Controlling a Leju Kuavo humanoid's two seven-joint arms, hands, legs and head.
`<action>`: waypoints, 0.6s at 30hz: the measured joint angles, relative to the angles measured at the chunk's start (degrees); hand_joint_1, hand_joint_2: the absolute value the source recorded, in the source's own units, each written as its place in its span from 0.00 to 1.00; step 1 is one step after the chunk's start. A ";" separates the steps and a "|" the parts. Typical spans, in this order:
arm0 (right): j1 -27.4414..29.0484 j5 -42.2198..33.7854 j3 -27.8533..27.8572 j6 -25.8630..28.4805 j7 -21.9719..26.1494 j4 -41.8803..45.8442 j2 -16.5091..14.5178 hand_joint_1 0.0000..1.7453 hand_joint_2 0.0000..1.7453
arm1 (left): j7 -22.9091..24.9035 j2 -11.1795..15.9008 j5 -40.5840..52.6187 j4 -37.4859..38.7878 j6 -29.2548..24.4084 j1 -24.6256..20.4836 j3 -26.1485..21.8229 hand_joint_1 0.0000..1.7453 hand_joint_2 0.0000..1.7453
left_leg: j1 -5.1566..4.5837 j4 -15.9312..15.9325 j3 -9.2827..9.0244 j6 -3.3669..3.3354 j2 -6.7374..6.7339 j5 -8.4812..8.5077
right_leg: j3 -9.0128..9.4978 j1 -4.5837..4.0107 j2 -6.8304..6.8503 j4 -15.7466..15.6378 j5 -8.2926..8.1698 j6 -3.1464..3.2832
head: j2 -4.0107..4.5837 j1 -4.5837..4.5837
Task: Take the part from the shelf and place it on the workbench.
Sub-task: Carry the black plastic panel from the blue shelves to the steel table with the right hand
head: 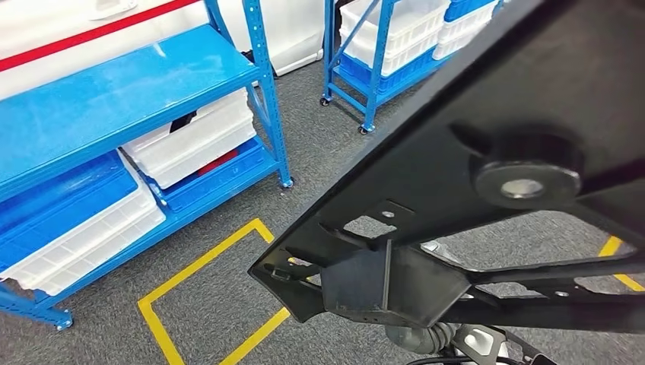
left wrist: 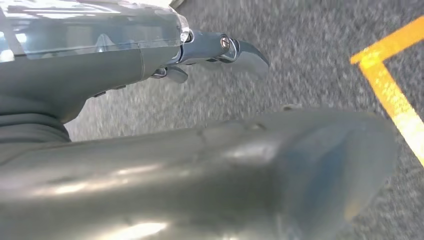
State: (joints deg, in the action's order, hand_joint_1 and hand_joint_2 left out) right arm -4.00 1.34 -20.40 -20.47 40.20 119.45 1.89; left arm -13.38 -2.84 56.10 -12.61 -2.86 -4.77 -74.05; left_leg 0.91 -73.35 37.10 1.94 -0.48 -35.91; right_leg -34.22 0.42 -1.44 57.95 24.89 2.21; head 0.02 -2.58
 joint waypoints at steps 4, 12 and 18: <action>0.15 -0.83 -0.08 0.30 -0.01 -0.03 0.87 0.97 1.00 | -1.15 0.32 -0.31 -0.01 -0.98 0.05 -0.01 0.00 0.00 | 0.01 9.28 -4.40 -0.76 2.01 5.97 | -0.14 -0.15 -2.96 0.45 -0.18 -0.25 | 0.00 0.01; 0.16 -1.36 0.18 0.50 0.00 -0.10 1.98 0.97 1.00 | -2.80 0.75 -0.46 -0.05 -1.26 -0.47 -0.01 0.00 0.00 | 0.32 17.29 -7.45 -2.75 1.29 9.11 | -3.26 -0.06 -2.21 4.74 1.84 -2.71 | 0.00 0.04; 1.18 -0.62 1.35 0.93 -0.01 -0.18 2.60 0.97 1.00 | -3.38 1.51 1.62 -0.05 -0.01 -0.33 0.99 0.00 0.00 | -0.13 17.15 -7.12 -2.74 -3.14 9.04 | -6.05 0.45 1.80 11.94 3.96 -3.33 | 0.00 0.04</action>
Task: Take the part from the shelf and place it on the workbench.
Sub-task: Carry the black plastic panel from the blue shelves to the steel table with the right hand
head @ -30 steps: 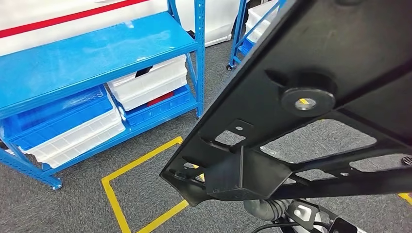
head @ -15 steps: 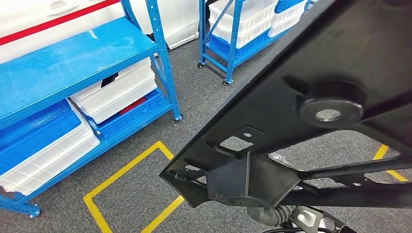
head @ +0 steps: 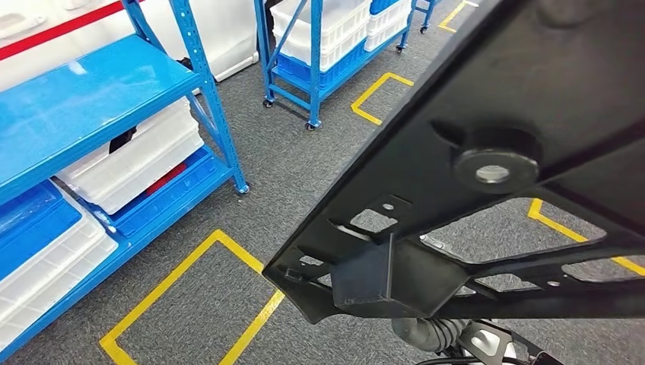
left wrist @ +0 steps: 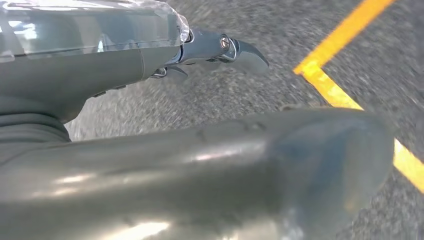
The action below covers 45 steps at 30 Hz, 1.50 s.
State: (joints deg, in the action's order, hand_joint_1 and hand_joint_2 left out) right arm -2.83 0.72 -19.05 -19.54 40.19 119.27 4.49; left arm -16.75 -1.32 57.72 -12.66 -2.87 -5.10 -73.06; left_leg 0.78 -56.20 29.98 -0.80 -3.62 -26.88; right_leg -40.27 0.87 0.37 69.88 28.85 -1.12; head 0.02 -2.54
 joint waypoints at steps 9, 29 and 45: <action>-0.38 0.91 -0.73 1.05 0.01 -0.73 1.39 0.97 1.00 | 1.41 1.62 1.66 -0.02 0.53 -0.79 1.80 0.00 0.00 | -0.12 -3.93 0.69 2.56 -0.21 -3.62 | 6.35 -0.38 0.48 -12.49 -3.98 3.06 | 0.00 -0.01; -2.37 -2.20 -4.29 4.32 -0.01 -2.17 2.33 0.97 1.00 | 0.29 3.03 2.95 0.00 2.76 0.00 3.23 0.00 0.00 | -0.23 0.43 -0.11 -0.36 1.45 0.08 | -2.49 -0.31 -0.61 3.74 2.29 0.30 | 0.00 0.02; -3.66 -3.11 -3.81 -1.68 -0.02 -5.49 -0.26 0.97 1.00 | 1.49 1.07 1.01 0.00 -1.04 0.58 3.01 0.00 0.00 | -0.15 -15.95 6.97 2.33 3.26 -7.24 | 6.56 -0.85 -3.12 -12.77 -3.90 3.42 | 0.00 0.00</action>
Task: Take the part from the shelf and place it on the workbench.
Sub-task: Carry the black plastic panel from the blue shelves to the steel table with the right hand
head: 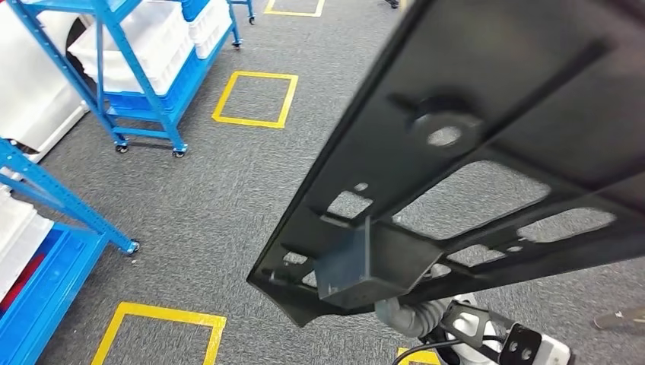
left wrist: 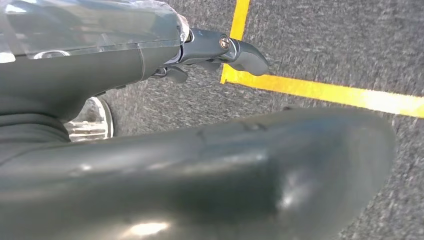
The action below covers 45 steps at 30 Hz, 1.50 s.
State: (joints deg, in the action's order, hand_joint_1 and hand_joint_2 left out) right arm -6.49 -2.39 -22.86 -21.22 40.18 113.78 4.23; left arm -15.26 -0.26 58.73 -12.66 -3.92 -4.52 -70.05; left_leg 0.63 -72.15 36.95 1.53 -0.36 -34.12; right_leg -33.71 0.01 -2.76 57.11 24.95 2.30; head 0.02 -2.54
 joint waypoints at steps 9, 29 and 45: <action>1.07 -0.59 2.89 0.92 0.03 0.92 -0.86 0.97 1.00 | 1.04 0.04 0.93 -0.02 0.82 -0.42 0.02 0.00 0.00 | 0.37 15.11 -6.06 -2.25 2.38 7.20 | -1.80 0.19 -2.79 2.46 0.99 -2.50 | 0.00 0.01; 0.21 -3.92 2.35 -2.07 0.03 0.11 -1.46 0.97 1.00 | -0.48 -0.39 0.14 -0.02 -1.18 0.00 -0.42 0.00 0.00 | -0.32 -1.73 0.82 -0.40 -0.17 -1.94 | 0.30 -0.17 1.01 0.02 0.57 0.10 | 0.00 0.00; 4.28 -3.81 2.75 -5.26 0.02 4.43 -1.33 0.97 1.00 | 0.43 0.61 1.14 -0.15 -2.31 0.51 -1.41 0.00 0.00 | -0.27 15.12 -5.97 -3.18 -1.99 6.92 | -8.20 0.31 2.31 16.69 7.39 -3.09 | 0.00 0.02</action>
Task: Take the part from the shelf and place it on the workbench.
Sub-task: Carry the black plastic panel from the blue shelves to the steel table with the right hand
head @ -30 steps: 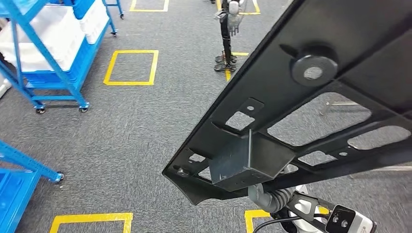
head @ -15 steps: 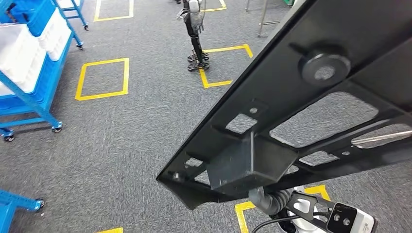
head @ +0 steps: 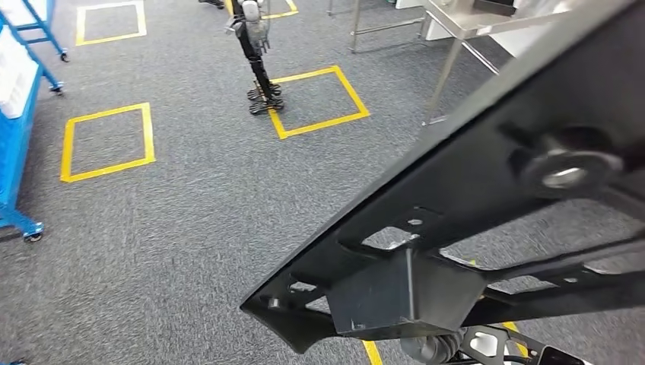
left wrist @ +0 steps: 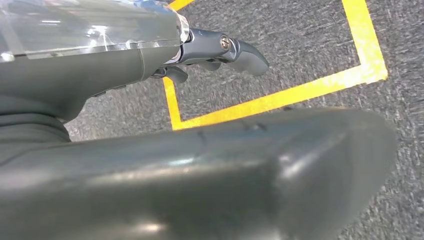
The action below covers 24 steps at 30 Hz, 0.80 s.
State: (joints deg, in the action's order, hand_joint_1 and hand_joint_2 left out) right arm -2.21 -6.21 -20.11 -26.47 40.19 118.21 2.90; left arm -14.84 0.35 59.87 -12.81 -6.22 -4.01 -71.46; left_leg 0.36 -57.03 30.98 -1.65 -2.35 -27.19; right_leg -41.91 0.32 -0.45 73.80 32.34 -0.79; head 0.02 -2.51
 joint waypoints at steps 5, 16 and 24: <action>-2.92 -0.27 -2.46 2.14 -0.95 -1.81 0.32 0.97 1.00 | -0.49 0.11 0.59 0.00 1.33 -0.45 0.00 0.00 0.00 | -0.48 -0.05 -0.54 0.71 -2.91 -0.54 | 7.93 -0.95 4.23 -15.15 -6.23 1.35 | 0.00 -0.01; -9.27 -1.13 -13.39 7.93 -2.89 -4.93 0.81 0.97 1.00 | -0.43 0.47 0.92 0.00 2.00 -1.09 0.08 0.00 0.00 | 0.29 -15.78 6.82 3.19 1.95 -6.75 | 8.74 -0.45 -2.33 -16.77 -6.95 2.92 | 0.00 -0.02; -11.50 -2.33 -13.80 8.65 -2.92 -6.20 0.86 0.97 1.00 | -1.14 0.50 0.48 0.00 2.81 -1.56 0.03 0.00 0.00 | 0.82 -0.96 0.86 1.74 4.48 0.23 | 7.34 -0.13 -6.00 -15.29 -6.63 0.58 | 0.00 -0.02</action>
State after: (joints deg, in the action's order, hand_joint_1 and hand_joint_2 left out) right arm -13.71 -8.54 -33.91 -17.83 37.28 112.01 3.76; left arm -15.97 0.85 60.35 -12.81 -3.41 -5.58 -71.43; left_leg 1.18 -57.99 31.83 0.08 2.14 -26.96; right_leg -34.56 0.19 -6.45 58.51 25.71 -0.21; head 0.02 -2.54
